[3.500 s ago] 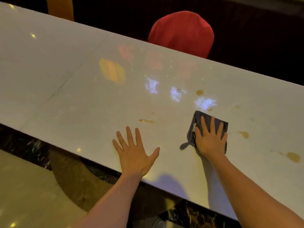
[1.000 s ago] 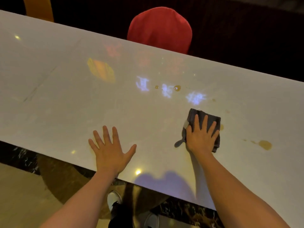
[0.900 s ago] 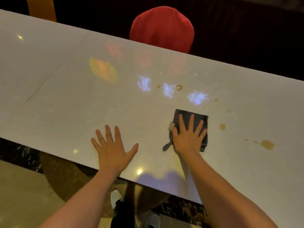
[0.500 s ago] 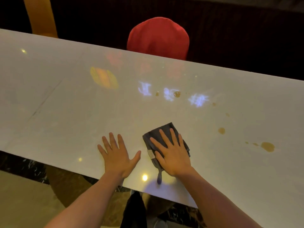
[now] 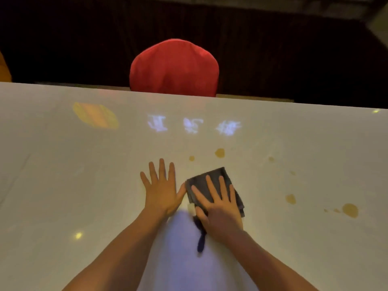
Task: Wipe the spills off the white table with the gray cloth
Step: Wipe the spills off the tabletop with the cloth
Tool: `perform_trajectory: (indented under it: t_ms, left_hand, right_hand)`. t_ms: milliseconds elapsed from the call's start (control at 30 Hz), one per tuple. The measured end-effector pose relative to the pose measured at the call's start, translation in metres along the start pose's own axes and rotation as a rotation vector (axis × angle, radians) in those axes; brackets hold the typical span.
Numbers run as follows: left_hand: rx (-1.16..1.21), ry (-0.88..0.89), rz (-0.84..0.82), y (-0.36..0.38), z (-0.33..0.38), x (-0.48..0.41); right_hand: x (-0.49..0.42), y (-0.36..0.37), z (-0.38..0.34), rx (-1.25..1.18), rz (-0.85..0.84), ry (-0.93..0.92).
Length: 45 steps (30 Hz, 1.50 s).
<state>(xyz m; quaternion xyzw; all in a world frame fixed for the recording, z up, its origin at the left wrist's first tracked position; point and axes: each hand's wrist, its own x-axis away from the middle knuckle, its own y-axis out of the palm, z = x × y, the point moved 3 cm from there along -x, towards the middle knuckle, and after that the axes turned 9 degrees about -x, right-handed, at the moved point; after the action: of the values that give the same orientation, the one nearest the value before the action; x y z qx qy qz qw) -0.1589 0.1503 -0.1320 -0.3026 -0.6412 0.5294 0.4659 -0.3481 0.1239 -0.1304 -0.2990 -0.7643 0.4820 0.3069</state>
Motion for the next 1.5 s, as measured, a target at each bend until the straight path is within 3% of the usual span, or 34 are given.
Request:
perform_trajectory:
  t_ms: [167, 267, 400, 533, 767, 900, 1100, 1300, 1500]
  left_hand:
    - [0.106, -0.035, 0.040, 0.000, -0.007, -0.011]
    - [0.091, -0.037, 0.055, 0.001, -0.009, -0.010]
    - [-0.007, -0.064, 0.048, 0.005, -0.006, -0.014]
    - [-0.054, -0.090, 0.055, 0.007, -0.007, -0.016]
    - [-0.050, -0.077, 0.016, 0.002, -0.007, -0.013]
    - [-0.056, -0.070, 0.010, -0.001, -0.005, -0.010]
    - [-0.054, -0.063, 0.038, 0.002, -0.003, -0.010]
    - [-0.079, -0.095, 0.049, 0.004, -0.004, -0.014]
    - [-0.027, -0.087, 0.054, 0.005, -0.007, -0.014]
  right_hand:
    - [0.025, 0.011, -0.022, -0.002, -0.050, -0.084]
    - [-0.020, -0.005, -0.023, -0.014, -0.049, -0.051]
    - [-0.112, -0.022, -0.020, -0.038, -0.042, 0.125]
    - [-0.150, -0.031, -0.009, 0.006, -0.052, 0.123]
    - [-0.042, -0.029, 0.026, -0.039, 0.013, 0.145]
    - [0.005, -0.042, 0.078, 0.038, -0.017, 0.313]
    - [-0.076, -0.055, 0.079, -0.081, 0.106, 0.567]
    - [-0.135, -0.039, 0.019, -0.043, 0.023, 0.306]
    - [-0.035, -0.015, 0.017, -0.010, -0.022, -0.059]
